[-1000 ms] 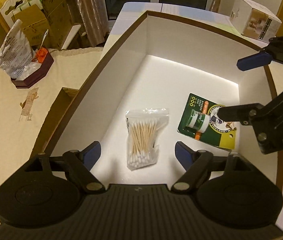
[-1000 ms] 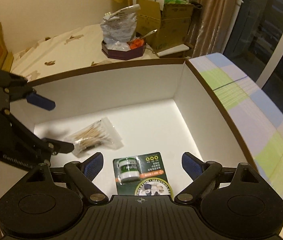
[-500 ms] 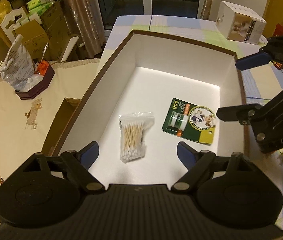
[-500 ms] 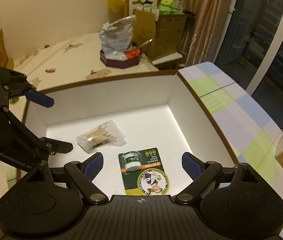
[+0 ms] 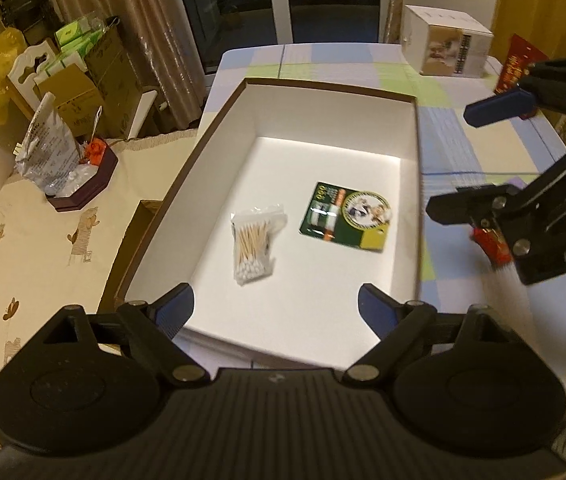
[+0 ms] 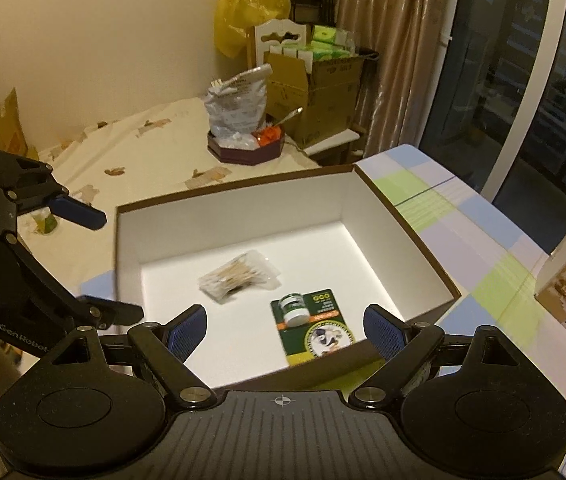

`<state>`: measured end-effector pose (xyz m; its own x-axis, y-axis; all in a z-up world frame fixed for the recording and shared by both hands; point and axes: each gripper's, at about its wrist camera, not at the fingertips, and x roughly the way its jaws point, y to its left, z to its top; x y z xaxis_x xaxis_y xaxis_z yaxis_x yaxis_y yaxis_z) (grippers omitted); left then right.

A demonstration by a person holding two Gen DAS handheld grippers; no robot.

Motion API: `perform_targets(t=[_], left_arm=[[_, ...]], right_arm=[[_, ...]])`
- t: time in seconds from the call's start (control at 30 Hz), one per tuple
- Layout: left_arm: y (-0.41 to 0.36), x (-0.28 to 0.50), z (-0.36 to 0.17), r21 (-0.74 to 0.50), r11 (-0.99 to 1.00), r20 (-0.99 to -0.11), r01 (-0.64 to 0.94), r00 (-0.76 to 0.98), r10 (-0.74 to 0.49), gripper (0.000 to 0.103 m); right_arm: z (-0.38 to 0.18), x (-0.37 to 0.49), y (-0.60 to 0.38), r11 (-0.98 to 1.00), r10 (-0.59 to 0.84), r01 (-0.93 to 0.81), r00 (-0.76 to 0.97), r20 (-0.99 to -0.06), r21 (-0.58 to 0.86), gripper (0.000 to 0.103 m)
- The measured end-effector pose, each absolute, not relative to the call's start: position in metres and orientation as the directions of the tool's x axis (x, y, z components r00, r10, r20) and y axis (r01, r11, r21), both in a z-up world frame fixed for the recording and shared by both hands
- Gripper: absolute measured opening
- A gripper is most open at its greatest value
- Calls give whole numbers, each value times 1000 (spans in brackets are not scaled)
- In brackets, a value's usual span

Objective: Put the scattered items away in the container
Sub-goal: 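Move both tools back from the box toward the remaining items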

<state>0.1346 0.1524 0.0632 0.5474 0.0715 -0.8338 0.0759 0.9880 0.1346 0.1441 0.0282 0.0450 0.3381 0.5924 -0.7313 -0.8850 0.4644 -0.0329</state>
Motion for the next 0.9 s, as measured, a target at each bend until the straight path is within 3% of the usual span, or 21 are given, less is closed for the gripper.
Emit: perform_targets(t=[0.57,0.9], left_arm=[[118,48,84,116,988,-819,98,573,39,89],[82,32,90,104,982,-804,157,595,-10,89]], right_arm=[[66,60,-38,473,631,-881,341,-697,-3,91],[67,42,-86,550,585,-835,395,-708,-12,91]])
